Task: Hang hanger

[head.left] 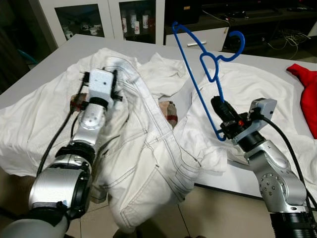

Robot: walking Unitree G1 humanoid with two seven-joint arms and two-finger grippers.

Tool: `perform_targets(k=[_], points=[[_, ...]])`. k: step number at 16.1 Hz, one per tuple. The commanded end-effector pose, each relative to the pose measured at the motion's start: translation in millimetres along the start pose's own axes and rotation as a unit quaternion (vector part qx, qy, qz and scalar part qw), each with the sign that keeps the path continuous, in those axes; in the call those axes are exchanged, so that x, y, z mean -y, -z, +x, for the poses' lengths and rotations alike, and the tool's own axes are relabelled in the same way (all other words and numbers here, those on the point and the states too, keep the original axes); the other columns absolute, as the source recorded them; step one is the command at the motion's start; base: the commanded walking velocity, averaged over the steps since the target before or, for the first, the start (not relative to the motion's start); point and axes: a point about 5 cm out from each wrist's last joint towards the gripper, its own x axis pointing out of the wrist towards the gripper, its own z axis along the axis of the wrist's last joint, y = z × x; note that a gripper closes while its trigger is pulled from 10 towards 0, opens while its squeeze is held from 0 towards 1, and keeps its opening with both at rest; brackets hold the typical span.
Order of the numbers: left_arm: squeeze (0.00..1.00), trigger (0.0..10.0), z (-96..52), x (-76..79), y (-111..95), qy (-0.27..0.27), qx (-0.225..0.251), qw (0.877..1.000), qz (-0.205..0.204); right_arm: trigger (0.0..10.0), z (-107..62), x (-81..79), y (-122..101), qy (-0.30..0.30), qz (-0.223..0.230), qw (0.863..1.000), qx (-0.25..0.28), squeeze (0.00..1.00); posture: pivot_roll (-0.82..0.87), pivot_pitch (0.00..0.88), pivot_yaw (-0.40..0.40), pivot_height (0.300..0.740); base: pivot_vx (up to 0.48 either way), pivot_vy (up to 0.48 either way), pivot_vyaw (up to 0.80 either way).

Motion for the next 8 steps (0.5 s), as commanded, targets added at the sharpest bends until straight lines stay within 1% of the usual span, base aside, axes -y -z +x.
perform_targets(k=[1, 2, 3, 4, 6, 7, 8], points=[[0.0, 10.0, -4.1, -4.6, 6.2, -0.006, -0.011, 1.0, 0.002, 10.0, -0.2, -3.0, -3.2, -0.004, 0.004, 1.0, 0.006, 0.0, 0.01, 0.009, 0.021, 0.74, 0.0, 0.0, 0.0], [0.0, 10.0, -6.0, -4.6, 8.9, -0.006, -0.016, 1.0, 0.005, 10.0, -0.3, -5.4, -3.1, -0.012, 0.011, 1.0, 0.005, 0.0, 0.02, 0.01, 0.022, 0.74, 0.0, 0.0, 0.0], [0.0, 10.0, -8.9, -2.8, 13.9, -0.001, -0.027, 1.0, 0.012, 10.0, -2.8, -15.6, -2.0, -0.063, 0.029, 0.998, -0.008, 0.0, 0.02, 0.01, 0.02, 0.74, 0.0, 0.0, 0.0], [0.0, 10.0, -9.7, -1.9, 15.5, 0.003, -0.032, 0.999, 0.016, 10.0, -4.0, -18.9, -1.3, -0.081, 0.034, 0.996, -0.014, 0.0, 0.02, 0.01, 0.02, 0.74, 0.0, 0.0, 0.0], [0.0, 10.0, -12.1, 2.9, 19.8, 0.021, -0.042, 0.999, 0.021, 10.0, -12.2, -28.3, 2.8, -0.146, 0.036, 0.987, -0.049, 0.0, 0.02, 0.01, 0.018, 0.74, 0.0, 0.0, 0.0], [0.07, 10.0, -12.5, 5.8, 21.4, 0.029, -0.048, 0.998, 0.022, 10.0, -17.9, -27.3, 3.8, -0.167, 0.02, 0.984, -0.066, 0.0, 0.03, 0.01, 0.017, 0.74, 0.0, 0.0, 0.0], [0.08, 10.0, -12.5, 7.7, 22.0, 0.033, -0.052, 0.998, 0.024, 10.0, -23.6, -21.6, 3.0, -0.177, -0.002, 0.981, -0.085, 0.0, 0.03, 0.01, 0.016, 0.74, 0.0, 0.0, 0.0]])
